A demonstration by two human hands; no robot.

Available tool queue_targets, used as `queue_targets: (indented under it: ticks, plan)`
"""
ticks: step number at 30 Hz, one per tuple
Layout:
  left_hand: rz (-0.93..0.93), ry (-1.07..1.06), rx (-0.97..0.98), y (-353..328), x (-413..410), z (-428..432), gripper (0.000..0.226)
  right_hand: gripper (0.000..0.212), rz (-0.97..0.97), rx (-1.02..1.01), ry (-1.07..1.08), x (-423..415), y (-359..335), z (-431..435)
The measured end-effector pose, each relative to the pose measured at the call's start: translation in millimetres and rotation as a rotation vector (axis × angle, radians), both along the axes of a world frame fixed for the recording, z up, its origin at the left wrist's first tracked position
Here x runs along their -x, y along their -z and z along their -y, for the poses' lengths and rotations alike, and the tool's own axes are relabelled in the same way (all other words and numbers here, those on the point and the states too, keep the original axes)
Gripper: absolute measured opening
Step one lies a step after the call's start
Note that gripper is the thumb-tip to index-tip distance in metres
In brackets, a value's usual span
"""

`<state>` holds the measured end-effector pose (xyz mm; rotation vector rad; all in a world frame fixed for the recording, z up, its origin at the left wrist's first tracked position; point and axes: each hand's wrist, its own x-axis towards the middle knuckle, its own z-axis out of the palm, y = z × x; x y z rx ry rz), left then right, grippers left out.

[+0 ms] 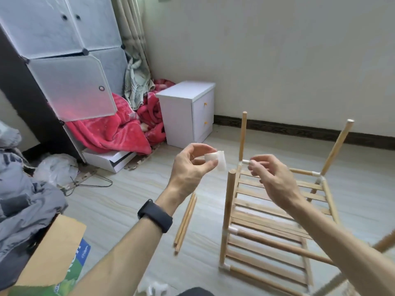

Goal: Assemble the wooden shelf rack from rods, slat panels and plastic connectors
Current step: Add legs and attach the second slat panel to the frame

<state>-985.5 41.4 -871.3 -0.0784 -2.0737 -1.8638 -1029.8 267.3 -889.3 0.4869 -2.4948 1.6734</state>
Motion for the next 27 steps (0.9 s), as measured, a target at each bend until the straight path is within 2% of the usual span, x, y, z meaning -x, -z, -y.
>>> queue_targets:
  ticks: [5,9,11,14,17,21,27]
  plan:
    - [-0.040,0.139,0.084,-42,7,-37,0.024,0.031,0.134,0.125,-0.119,-10,-54,11]
    - [0.013,0.163,-0.037,-36,6,-52,0.022,0.027,0.271,0.333,-0.128,-20,-47,12]
    - [0.034,0.133,-0.082,-25,3,-57,0.023,0.024,0.295,0.443,-0.105,-22,-41,11]
    - [0.025,0.010,-0.115,-15,0,-58,0.027,0.038,0.290,0.592,-0.069,-23,-36,10]
    - [0.087,-0.059,-0.218,-10,-4,-52,0.024,0.042,0.244,0.580,-0.065,-27,-31,16]
    - [0.181,-0.006,-0.206,1,-12,-45,0.022,0.036,0.135,0.505,-0.082,-33,-27,22]
    - [0.190,0.094,-0.287,3,-12,-47,0.029,0.030,-0.029,0.374,-0.082,-41,-30,23]
